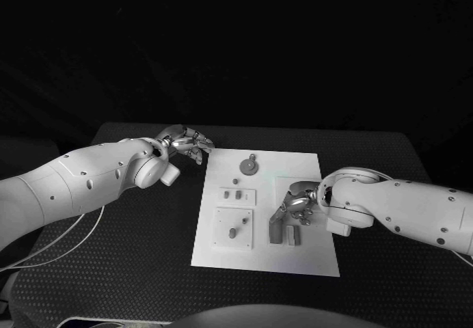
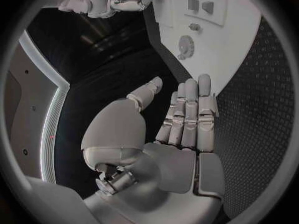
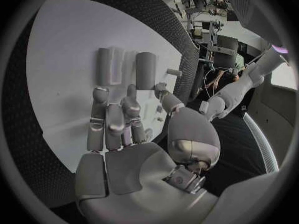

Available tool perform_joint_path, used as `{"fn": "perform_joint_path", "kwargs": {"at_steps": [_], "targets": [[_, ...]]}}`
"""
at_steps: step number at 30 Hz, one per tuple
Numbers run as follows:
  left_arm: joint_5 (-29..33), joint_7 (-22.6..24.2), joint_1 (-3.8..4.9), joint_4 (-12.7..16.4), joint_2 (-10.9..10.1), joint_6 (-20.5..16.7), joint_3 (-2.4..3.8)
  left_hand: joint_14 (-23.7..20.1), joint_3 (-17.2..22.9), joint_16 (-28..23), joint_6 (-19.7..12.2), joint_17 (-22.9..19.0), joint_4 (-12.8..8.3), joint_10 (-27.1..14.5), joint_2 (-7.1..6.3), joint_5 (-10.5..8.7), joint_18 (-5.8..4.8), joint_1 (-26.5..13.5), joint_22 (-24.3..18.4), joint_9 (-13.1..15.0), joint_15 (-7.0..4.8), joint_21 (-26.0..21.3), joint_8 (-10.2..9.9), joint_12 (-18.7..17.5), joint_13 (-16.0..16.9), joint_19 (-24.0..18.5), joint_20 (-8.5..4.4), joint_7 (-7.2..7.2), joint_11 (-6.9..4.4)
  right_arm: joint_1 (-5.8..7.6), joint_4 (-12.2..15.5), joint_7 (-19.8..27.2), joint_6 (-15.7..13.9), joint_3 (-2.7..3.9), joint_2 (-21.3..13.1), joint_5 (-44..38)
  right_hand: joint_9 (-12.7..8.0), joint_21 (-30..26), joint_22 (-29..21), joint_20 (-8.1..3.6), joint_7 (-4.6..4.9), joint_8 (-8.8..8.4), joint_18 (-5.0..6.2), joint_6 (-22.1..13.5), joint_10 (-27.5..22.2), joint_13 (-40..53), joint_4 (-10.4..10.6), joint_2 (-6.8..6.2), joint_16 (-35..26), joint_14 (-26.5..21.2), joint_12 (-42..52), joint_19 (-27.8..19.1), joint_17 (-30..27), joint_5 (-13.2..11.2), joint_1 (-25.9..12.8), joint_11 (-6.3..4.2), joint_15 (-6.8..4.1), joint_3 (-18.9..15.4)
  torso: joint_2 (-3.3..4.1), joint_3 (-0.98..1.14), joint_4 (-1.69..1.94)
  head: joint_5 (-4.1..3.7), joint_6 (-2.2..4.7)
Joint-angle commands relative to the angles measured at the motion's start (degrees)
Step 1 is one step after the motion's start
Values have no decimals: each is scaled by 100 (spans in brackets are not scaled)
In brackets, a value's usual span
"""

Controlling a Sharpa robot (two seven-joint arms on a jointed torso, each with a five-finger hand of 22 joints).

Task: Assemble the parts on the task board

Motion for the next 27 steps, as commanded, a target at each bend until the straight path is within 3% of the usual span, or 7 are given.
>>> {"fn": "perform_joint_path", "kwargs": {"at_steps": [1,27], "targets": [[21,24,8,12,9,75,3,39,4,-26,-7,6,28,-118,1,-18,311,-62,10,2,-6,-32,-12,27,-10,40,-9,36,79,-46,-24,-2,176,-46,61,15,-13,12,110,32,14,-24,74,12,-27,-2,53,16,25,-12,8,-4,0,16,11,-17,-19,9,1,1,0,-3,4],[20,-3,8,14,8,110,2,35,0,-32,-11,12,37,-131,-2,-18,314,-70,16,2,-2,-42,-13,36,-12,38,-4,38,82,-48,-142,-69,327,-74,66,-91,-18,11,111,37,16,-29,74,10,-35,3,75,59,29,-23,12,-14,-1,13,3,-15,-17,6,1,0,-1,0,-23]]}}
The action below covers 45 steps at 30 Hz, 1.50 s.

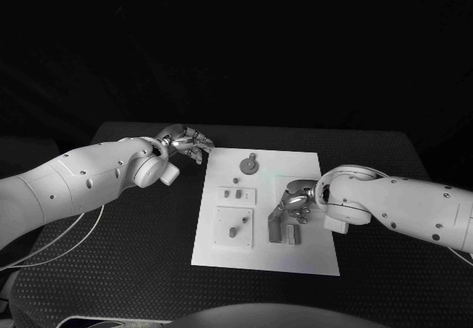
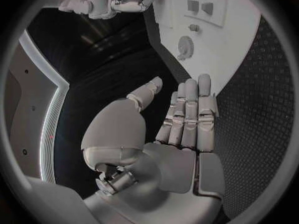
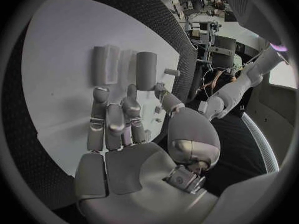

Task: Assemble the parts on the task board

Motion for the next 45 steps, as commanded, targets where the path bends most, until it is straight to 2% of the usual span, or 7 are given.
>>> {"fn": "perform_joint_path", "kwargs": {"at_steps": [1,19,22,28,36,40,45], "targets": [[20,21,8,13,12,82,3,35,0,-33,-8,8,37,-135,-2,-18,315,-70,6,2,-2,-21,-13,36,-8,25,8,40,79,-64,-10,-191,220,-59,-30,-172,-8,11,111,37,17,-17,42,10,-28,2,36,57,29,-8,11,-14,0,25,-1,-6,-22,-3,1,2,-4,3,-4],[19,18,8,11,8,85,3,32,0,-37,-9,12,38,-148,-3,-18,317,-68,10,2,0,-26,-12,38,-11,23,10,39,82,-69,52,-202,184,-59,-111,-285,-14,10,111,41,21,-25,42,3,-63,-21,50,0,27,-37,-16,-23,-32,24,-30,-3,-20,-24,1,2,-5,-1,-1],[19,19,8,11,12,83,3,31,-1,-38,-9,13,39,-150,-3,-18,317,-68,11,2,1,-27,-12,39,-11,23,11,40,83,-69,55,-203,123,-59,-111,-307,-25,4,108,46,27,-42,42,-17,-117,-52,98,-120,20,-71,-58,-34,-63,26,-92,5,-17,-48,0,1,-3,-4,3],[19,17,8,11,9,81,3,31,-1,-39,-10,14,40,-153,-4,-18,318,-69,12,2,2,-29,-12,41,-11,23,12,40,83,-69,59,-176,54,-59,-113,-319,-50,-28,100,45,49,-85,42,-82,-196,-61,428,-534,0,-167,-79,-51,-156,30,-300,25,-4,14,0,0,0,-9,8],[19,21,8,8,12,76,3,30,-2,-40,-12,16,43,-156,-4,-18,318,-72,14,2,3,-32,-13,44,-12,23,14,41,85,-69,117,-132,-68,-58,-202,-373,-51,-30,103,39,54,-90,42,-94,-206,-60,523,-610,0,-181,-76,-50,-170,27,-317,27,-2,60,-1,-1,0,-11,14],[19,38,8,7,9,52,3,30,-3,-41,-13,17,44,-158,-4,-18,319,-72,15,2,3,-33,-13,46,-12,23,14,41,85,-68,239,83,-291,-54,-329,-370,-49,-27,105,35,53,-89,42,-96,-205,-60,545,-654,3,-174,-71,-44,-165,27,-300,26,-3,81,-3,-1,-3,-23,32],[19,53,8,-3,9,35,3,30,-3,-41,-13,18,45,-159,-4,-18,320,-72,17,2,3,-34,-13,48,-12,23,15,41,85,-56,457,283,-597,28,-521,-447,-47,-20,106,24,57,-97,42,-121,-200,-59,552,-707,11,-147,-58,-28,-144,25,-230,29,-4,121,-6,3,-14,-34,57]]}}
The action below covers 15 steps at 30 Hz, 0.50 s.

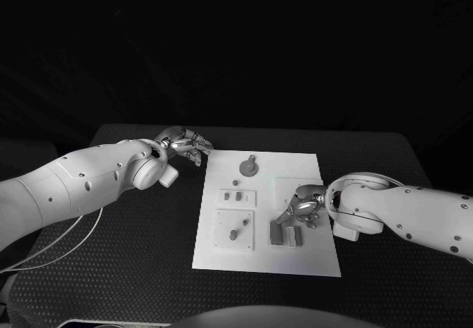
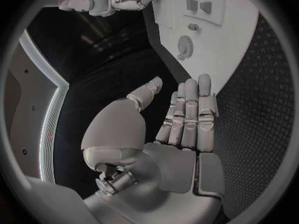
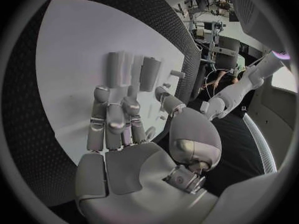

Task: Assemble the parts on the task board

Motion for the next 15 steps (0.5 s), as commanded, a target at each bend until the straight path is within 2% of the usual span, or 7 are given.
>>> {"fn": "perform_joint_path", "kwargs": {"at_steps": [1,4,9,15], "targets": [[19,69,8,0,9,22,3,40,-3,-18,-15,9,45,-139,-5,-18,320,-72,9,2,-6,-31,-13,27,-8,18,4,40,103,14,141,268,-347,45,-66,-285,-5,-18,106,2,-5,-3,33,-44,-32,1,6,-51,10,3,-4,-5,1,-16,63,8,-13,25,-2,3,-11,-11,16],[19,75,8,0,10,26,3,40,-3,-18,-15,9,45,-139,-5,-18,321,-72,9,2,-6,-31,-13,28,-8,19,4,40,103,28,258,335,-316,55,-146,-596,7,-13,105,-4,-5,8,33,-39,-30,1,-57,-117,15,25,5,9,20,-17,190,9,-12,48,0,4,-10,-17,28],[19,71,8,7,2,28,2,41,-3,-19,-15,10,47,-139,-3,-18,321,-71,10,3,-6,-32,-12,31,-8,19,5,40,103,27,413,618,-253,54,-227,-1088,72,12,103,-27,-53,103,33,90,59,7,-209,-76,39,146,56,83,118,-19,502,-35,-47,73,5,6,3,-27,41],[19,78,7,14,-7,29,1,41,-3,-19,-14,12,47,-140,-3,-18,322,-71,12,3,-6,-33,-11,34,-8,20,5,40,102,15,598,947,-490,43,-311,-1991,133,17,98,-41,-95,180,33,191,267,106,-322,-138,37,241,209,142,171,-19,856,-75,-78,78,5,5,2,-28,45]]}}
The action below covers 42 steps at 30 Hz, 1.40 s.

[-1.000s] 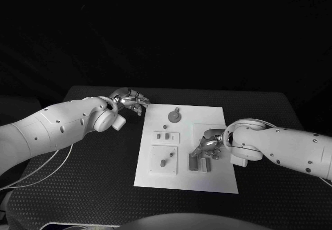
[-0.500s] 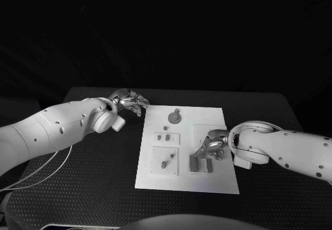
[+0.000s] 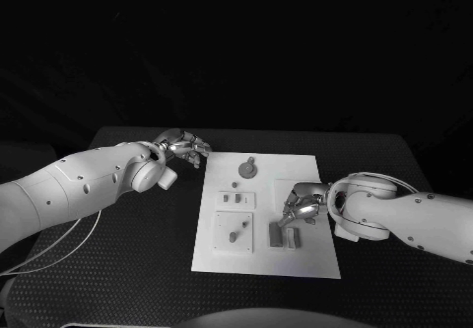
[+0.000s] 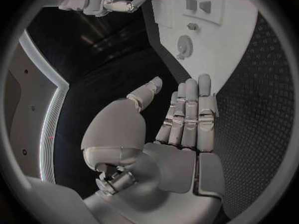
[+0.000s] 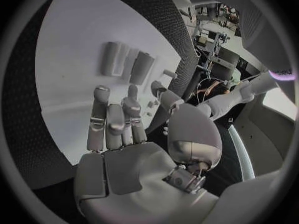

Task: Assemble the parts on the task board

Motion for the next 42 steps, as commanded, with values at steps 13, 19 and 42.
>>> {"fn": "perform_joint_path", "kwargs": {"at_steps": [13,19,42], "targets": [[-4,78,7,31,-14,22,3,77,-25,-29,-5,56,45,100,-5,-18,289,-53,57,12,-100,-69,3,472,242,72,-58,38,-22,-300,379,543,-29,-80,-86,-1587,171,24,80,-68,-161,253,38,427,707,370,16,-61,47,428,500,274,336,-20,522,-153,-94,-47,0,-7,2,-8,-10],[-10,75,7,31,-25,33,2,88,-38,-35,9,88,51,9,-6,-18,262,-46,87,20,-112,-96,16,644,360,90,-86,29,-32,-421,473,573,-223,-89,-78,-1959,210,2,77,-93,-223,314,38,574,851,451,74,-88,29,506,587,321,374,-20,553,-212,-109,-62,1,-7,-2,-7,-27],[-27,67,5,27,-33,94,0,91,-45,-45,13,114,65,-78,2,-18,248,-53,113,25,-115,-122,25,766,437,102,-98,27,-33,-569,409,342,-515,-94,50,-2785,373,-38,95,-151,-398,630,38,925,1333,946,-128,173,6,651,1043,437,508,-18,694,-371,-105,-162,2,-9,5,-5,-65]]}}
